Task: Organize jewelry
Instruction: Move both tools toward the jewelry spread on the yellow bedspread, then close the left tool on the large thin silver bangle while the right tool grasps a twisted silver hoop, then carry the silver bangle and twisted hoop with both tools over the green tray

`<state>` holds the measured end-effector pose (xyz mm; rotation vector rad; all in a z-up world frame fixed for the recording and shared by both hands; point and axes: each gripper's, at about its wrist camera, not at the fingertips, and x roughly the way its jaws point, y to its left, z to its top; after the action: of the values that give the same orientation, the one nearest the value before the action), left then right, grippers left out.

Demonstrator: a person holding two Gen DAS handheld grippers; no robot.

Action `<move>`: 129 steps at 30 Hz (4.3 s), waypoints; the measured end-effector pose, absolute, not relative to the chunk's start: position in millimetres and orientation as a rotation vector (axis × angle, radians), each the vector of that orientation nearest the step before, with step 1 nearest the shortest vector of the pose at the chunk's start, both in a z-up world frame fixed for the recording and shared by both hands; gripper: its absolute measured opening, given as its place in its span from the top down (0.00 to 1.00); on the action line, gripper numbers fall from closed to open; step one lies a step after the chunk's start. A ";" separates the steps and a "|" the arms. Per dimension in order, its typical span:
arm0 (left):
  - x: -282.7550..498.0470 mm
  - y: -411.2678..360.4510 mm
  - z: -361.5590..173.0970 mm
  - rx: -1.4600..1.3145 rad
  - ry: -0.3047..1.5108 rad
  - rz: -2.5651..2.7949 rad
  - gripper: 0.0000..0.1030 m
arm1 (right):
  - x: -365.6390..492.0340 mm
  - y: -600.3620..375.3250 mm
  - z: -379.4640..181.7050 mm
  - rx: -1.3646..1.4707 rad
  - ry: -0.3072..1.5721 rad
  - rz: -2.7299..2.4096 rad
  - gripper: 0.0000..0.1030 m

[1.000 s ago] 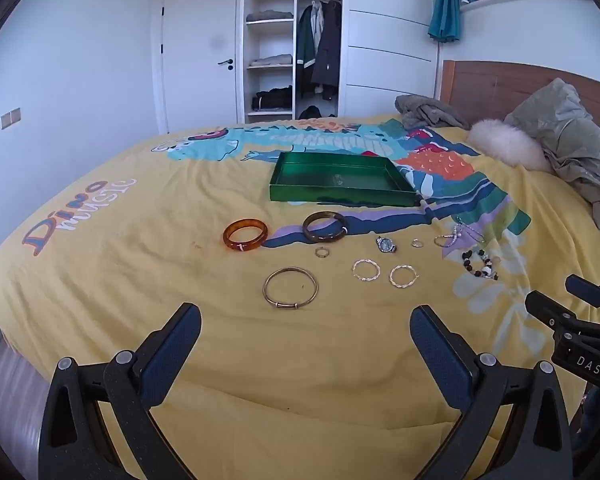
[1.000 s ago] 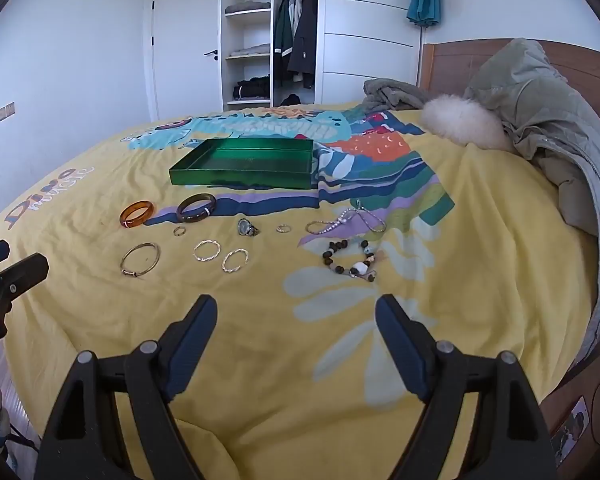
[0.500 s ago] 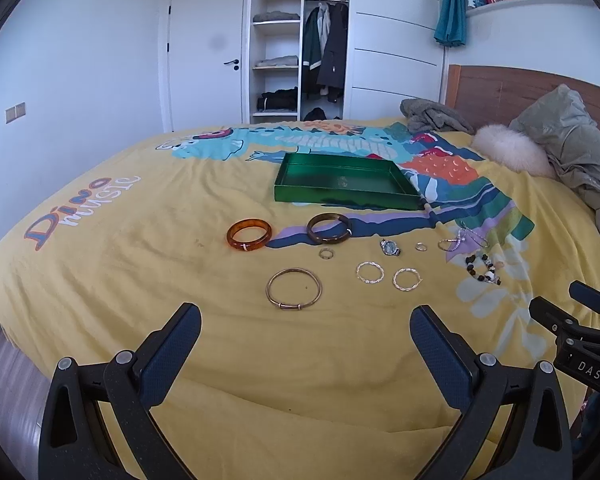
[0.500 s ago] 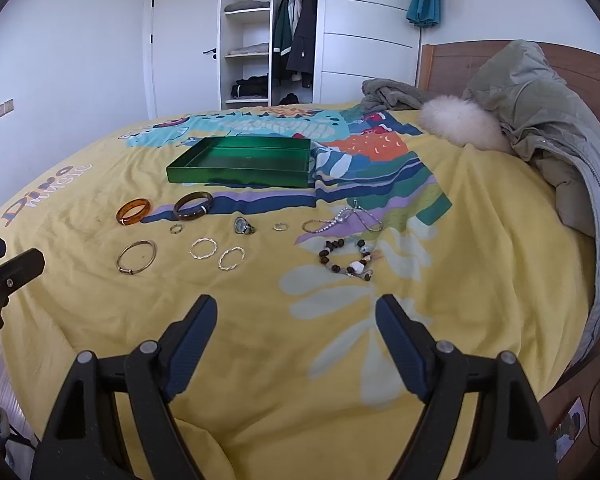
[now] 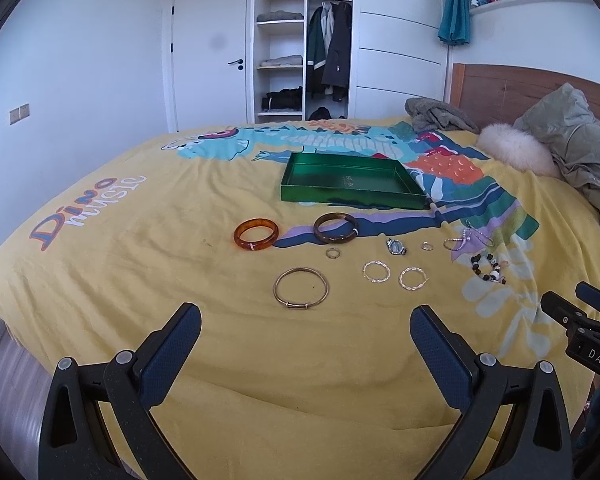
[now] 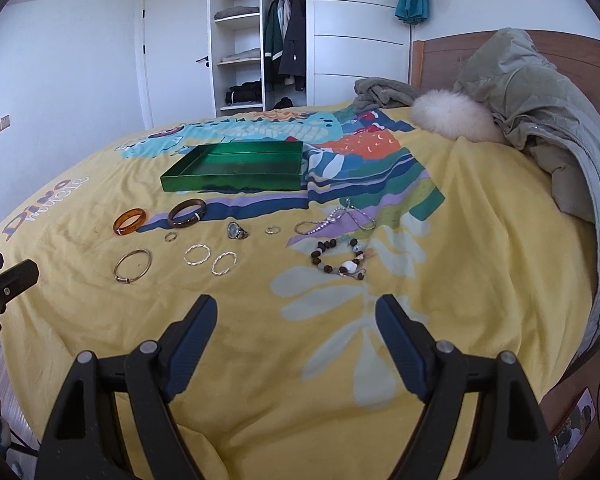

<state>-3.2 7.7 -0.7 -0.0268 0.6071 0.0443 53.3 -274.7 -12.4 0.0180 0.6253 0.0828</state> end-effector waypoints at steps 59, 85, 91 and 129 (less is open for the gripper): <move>62.6 31.6 -21.0 0.006 0.713 0.090 0.06 | 105.4 -252.2 -15.4 -0.003 0.648 0.224 0.22; 148.5 42.2 -87.4 -0.052 0.922 0.050 0.34 | 180.0 -220.9 -60.4 -0.028 0.747 0.421 0.31; 169.3 43.8 -111.0 -0.068 0.986 0.041 0.44 | 210.5 -204.4 -82.8 -0.057 0.805 0.474 0.34; 119.5 31.9 -44.8 -0.032 0.828 -0.003 0.97 | 166.4 -225.3 -45.2 -0.005 0.694 0.515 0.69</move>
<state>119.5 31.9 -44.8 -0.0315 0.8279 -0.0028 166.4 -225.3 -45.2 -0.0053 0.6939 0.5153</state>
